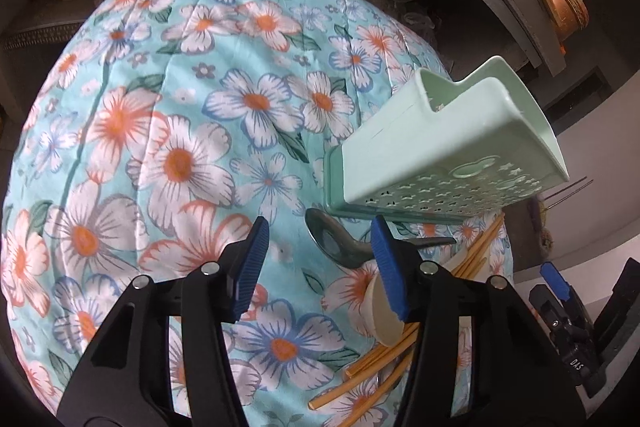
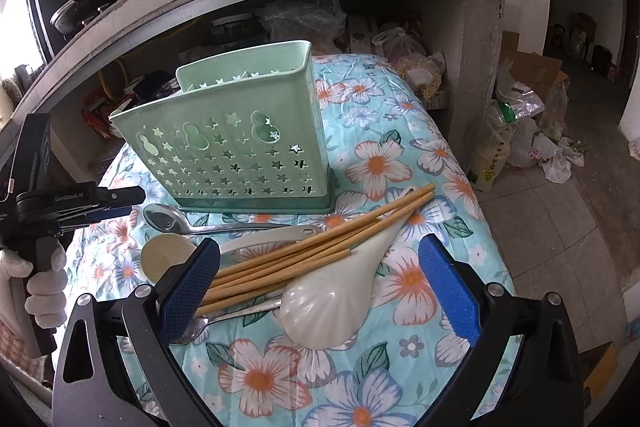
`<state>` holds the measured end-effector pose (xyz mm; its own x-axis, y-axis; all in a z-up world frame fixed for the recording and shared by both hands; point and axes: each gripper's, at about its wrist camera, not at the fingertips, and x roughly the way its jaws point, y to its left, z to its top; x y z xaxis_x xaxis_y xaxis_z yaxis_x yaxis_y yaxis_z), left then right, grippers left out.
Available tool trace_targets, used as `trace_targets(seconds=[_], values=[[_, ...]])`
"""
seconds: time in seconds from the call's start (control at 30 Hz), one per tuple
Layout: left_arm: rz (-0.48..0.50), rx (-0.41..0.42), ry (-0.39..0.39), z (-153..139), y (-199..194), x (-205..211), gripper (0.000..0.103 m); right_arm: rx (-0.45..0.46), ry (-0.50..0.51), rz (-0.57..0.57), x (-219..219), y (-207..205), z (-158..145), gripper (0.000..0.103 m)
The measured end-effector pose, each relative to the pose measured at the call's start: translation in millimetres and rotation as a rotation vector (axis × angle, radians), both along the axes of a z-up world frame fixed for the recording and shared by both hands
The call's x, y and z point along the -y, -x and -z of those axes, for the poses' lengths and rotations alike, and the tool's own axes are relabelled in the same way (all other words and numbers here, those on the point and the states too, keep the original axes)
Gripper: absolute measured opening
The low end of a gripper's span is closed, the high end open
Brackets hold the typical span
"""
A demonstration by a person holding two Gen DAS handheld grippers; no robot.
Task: Organize utensils
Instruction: 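Move the left gripper toward the metal spoon beside the green holder, then close the left gripper on the metal spoon handle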
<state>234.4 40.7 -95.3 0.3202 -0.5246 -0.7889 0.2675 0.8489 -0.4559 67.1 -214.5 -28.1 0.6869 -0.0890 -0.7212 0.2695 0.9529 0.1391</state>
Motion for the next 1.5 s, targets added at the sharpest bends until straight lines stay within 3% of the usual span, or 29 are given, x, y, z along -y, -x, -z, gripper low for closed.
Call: trace_targets(seconds=[0.3,0.7,1.5], values=[[0.009,-0.128,0.088,25.3,-13.5,-1.9,0.044,-0.007,-0.008,0.012,-1.8,1.0,3.5,0.097],[0.009,-0.133,0.034,39.5,-18.0,12.3,0.012,-0.004,-0.011,0.026,-1.2,6.9,2.0,0.097],[-0.075,-0.061,0.071,33.0,-7.3,-19.9,0.007,0.016,0.007,-0.003,-9.1,13.5,-2.9,0.097]])
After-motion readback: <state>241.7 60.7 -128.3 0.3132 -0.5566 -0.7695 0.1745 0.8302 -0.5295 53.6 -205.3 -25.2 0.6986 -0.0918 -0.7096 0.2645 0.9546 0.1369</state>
